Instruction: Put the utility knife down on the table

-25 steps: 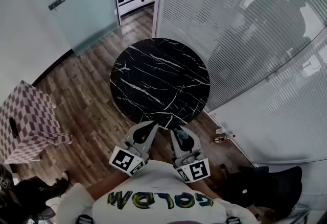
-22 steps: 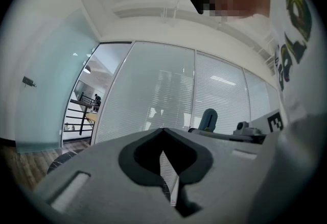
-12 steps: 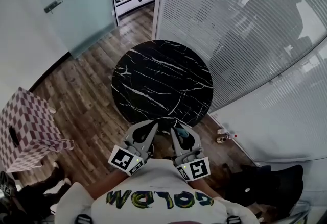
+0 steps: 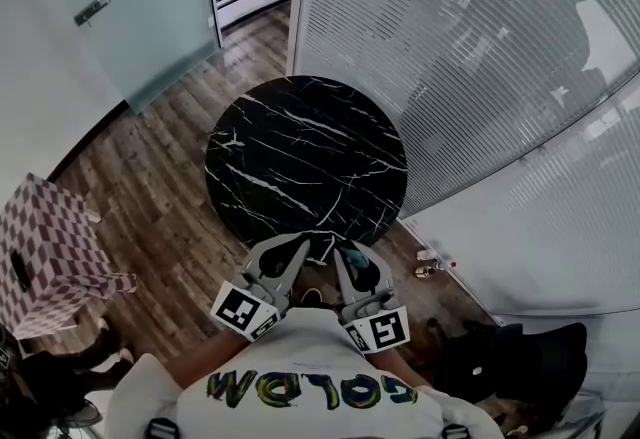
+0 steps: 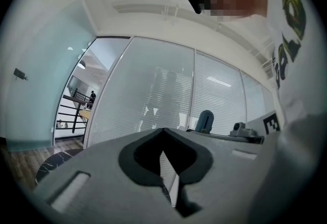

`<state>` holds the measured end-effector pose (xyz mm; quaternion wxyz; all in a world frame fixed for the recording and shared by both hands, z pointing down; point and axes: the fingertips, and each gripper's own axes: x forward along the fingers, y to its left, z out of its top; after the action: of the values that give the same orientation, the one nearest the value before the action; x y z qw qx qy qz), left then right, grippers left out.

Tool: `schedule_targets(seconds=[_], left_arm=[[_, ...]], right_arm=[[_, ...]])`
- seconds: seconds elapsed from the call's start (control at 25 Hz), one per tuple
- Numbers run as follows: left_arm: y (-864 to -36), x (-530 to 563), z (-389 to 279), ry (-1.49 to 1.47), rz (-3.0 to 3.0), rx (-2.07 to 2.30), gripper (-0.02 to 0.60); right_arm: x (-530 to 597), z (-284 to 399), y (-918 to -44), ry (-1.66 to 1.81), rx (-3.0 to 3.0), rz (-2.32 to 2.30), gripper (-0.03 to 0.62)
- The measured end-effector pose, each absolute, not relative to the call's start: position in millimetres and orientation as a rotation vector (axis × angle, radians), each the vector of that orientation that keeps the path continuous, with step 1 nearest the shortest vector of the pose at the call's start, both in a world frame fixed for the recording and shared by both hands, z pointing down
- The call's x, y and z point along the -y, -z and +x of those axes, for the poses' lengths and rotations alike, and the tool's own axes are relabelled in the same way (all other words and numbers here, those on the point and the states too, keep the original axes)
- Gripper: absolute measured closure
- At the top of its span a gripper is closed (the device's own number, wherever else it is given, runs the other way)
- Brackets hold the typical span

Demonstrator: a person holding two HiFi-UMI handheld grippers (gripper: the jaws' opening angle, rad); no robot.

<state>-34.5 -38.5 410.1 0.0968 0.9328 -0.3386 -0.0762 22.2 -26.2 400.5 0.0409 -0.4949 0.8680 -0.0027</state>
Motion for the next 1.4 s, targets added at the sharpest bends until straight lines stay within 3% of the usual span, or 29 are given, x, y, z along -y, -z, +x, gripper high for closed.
schedule_targets(seconds=[0.52,1.4], left_arm=[[-421,48,8,0.206,2.754,1.026,0.581],[-528,77,19,-0.114,2.728,0.89,0.581]], right_arm=[[33,66,-414,0.035,-2.683,-1.503,0.522],[71,73,-508,0.15,-2.798,-1.61,0.522]])
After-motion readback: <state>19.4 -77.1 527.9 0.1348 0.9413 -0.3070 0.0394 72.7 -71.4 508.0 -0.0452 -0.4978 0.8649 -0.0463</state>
